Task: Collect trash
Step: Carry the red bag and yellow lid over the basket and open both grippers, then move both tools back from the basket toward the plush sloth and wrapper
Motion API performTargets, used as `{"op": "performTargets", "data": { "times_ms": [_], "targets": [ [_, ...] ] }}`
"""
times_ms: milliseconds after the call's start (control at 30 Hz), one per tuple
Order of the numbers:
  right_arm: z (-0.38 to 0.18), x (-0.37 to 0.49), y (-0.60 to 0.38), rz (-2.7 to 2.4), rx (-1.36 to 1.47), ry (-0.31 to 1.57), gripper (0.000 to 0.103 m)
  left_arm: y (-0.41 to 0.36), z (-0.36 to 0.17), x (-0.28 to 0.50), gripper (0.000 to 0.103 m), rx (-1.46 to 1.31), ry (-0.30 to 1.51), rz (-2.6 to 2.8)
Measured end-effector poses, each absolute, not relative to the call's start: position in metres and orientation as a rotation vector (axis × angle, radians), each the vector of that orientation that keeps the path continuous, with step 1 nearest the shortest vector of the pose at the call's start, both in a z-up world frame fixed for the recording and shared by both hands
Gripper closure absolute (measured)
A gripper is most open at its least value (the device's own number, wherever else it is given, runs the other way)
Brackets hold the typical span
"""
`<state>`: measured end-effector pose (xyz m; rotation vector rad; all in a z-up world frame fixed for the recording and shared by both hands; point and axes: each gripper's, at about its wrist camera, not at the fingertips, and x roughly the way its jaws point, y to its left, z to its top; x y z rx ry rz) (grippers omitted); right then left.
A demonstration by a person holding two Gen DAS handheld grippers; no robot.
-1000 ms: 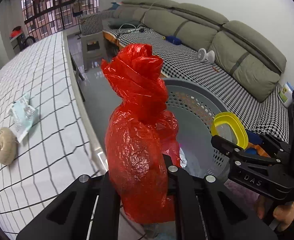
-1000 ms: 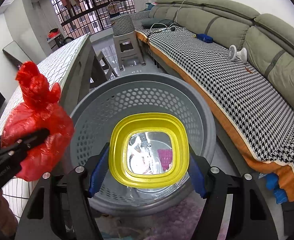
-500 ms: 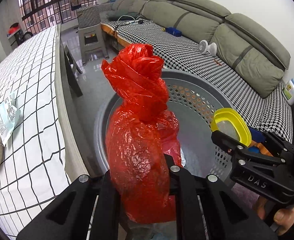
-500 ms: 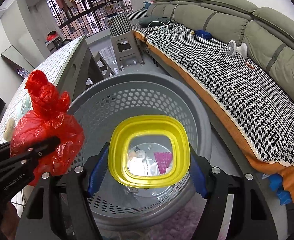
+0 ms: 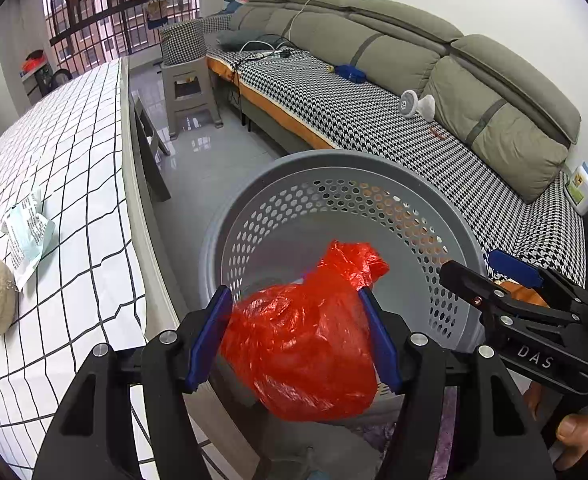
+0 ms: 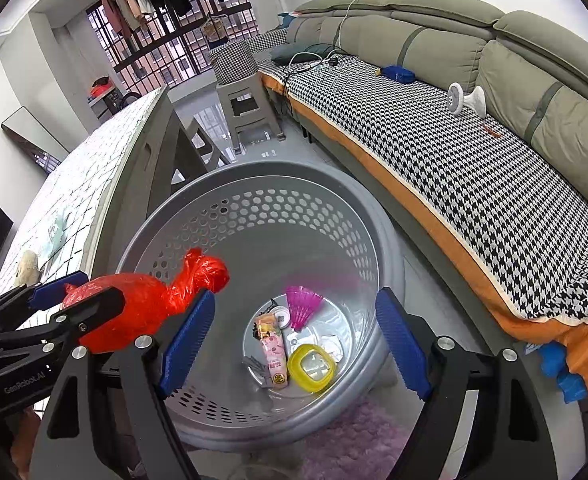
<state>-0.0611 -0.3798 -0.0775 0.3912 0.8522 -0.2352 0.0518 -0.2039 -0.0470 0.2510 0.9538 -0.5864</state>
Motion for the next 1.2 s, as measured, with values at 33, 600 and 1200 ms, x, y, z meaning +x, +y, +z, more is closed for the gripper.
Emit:
{"op": "performTargets", "data": {
  "times_ms": [33, 600, 1200],
  "targets": [
    [-0.077, -0.062, -0.379, -0.235, 0.393, 0.852, 0.024, -0.203, -0.047, 0.051, 0.04, 0.25, 0.954, -0.585],
    [-0.064, -0.073, -0.381, -0.253, 0.399, 0.822, 0.024, -0.193, -0.021, 0.045, 0.023, 0.214, 0.888, -0.578],
    [-0.044, -0.069, -0.324, -0.166, 0.346, 0.799, 0.024, -0.133, 0.005, 0.035, 0.01, 0.175, 0.808, -0.489]
  ]
}}
